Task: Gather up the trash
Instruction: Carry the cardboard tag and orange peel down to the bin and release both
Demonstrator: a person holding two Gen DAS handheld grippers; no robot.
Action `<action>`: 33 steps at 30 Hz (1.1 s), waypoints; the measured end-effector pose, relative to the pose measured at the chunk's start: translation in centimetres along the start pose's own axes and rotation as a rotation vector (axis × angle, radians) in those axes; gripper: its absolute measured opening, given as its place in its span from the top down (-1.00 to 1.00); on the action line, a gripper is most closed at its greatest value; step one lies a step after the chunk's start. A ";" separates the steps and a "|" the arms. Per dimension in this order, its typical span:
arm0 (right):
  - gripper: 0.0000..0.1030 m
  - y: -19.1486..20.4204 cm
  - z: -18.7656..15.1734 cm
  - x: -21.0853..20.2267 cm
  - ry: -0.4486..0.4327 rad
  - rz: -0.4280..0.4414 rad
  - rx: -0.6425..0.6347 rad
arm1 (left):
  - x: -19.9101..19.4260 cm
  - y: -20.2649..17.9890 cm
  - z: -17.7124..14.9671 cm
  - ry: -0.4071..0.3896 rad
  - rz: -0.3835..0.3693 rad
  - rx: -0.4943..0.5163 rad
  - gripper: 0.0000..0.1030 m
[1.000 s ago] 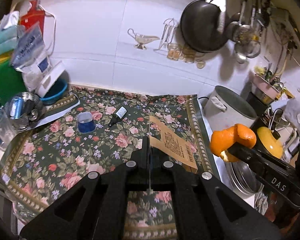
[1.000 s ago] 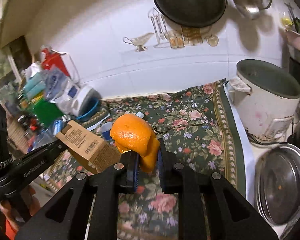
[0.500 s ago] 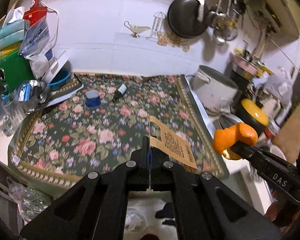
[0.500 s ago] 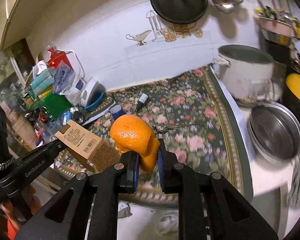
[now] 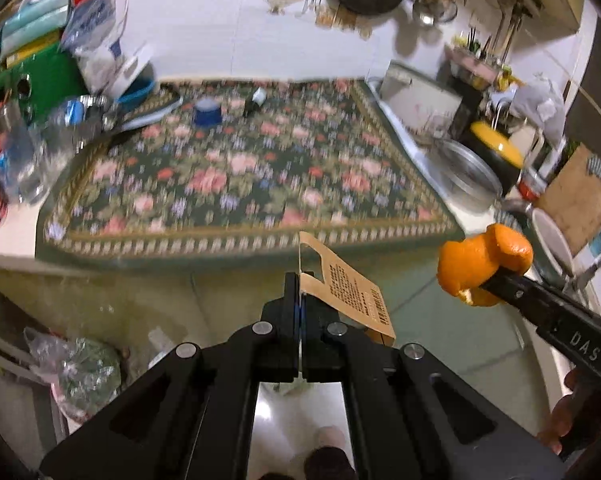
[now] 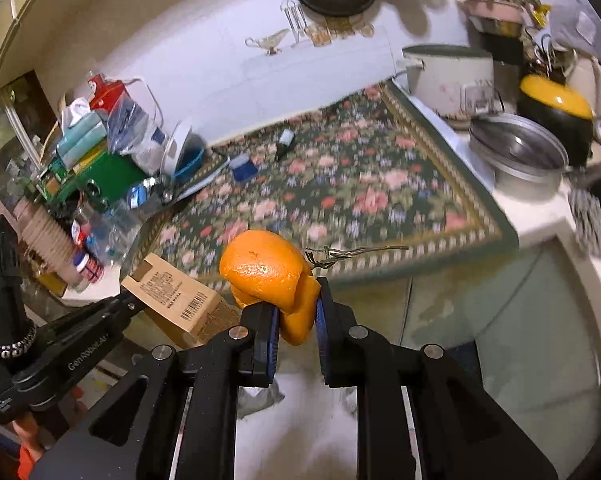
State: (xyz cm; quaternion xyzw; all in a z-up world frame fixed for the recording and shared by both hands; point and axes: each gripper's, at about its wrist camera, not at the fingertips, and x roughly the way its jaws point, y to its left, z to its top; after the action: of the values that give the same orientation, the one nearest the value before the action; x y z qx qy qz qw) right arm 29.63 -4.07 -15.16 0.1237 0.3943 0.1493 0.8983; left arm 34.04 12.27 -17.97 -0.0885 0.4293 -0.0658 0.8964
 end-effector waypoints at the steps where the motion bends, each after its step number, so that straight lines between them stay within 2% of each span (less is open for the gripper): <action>1: 0.71 0.0 -0.7 0.2 0.015 -0.005 0.005 | 0.4 0.2 -0.8 0.017 0.000 -0.001 1.00; 7: 0.71 -1.2 -4.9 2.5 0.099 -0.029 0.016 | 4.9 0.6 -6.2 0.136 -0.006 -0.021 1.00; 13: 0.71 -5.3 -10.1 7.9 0.220 -0.035 0.000 | 12.6 0.7 -12.8 0.248 0.020 -0.061 1.00; 21: 0.71 -12.6 -17.3 16.9 0.336 -0.062 -0.004 | 26.2 1.8 -22.5 0.374 0.057 -0.138 1.00; 23: 0.71 -14.1 -18.7 19.2 0.351 -0.063 -0.006 | 30.2 2.5 -24.9 0.420 0.036 -0.175 1.00; 28: 0.71 -17.2 -21.9 25.7 0.376 -0.040 -0.007 | 37.2 4.1 -28.5 0.464 0.040 -0.212 1.00; 33: 0.71 -18.2 -24.0 31.0 0.402 0.001 -0.005 | 41.5 4.9 -29.6 0.476 0.054 -0.222 1.00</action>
State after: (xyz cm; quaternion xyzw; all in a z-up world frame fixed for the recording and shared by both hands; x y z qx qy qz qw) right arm 34.82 -7.04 -58.00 0.0893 0.5651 0.1724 0.8018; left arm 36.97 5.99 -68.66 -0.1567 0.6348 -0.0132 0.7565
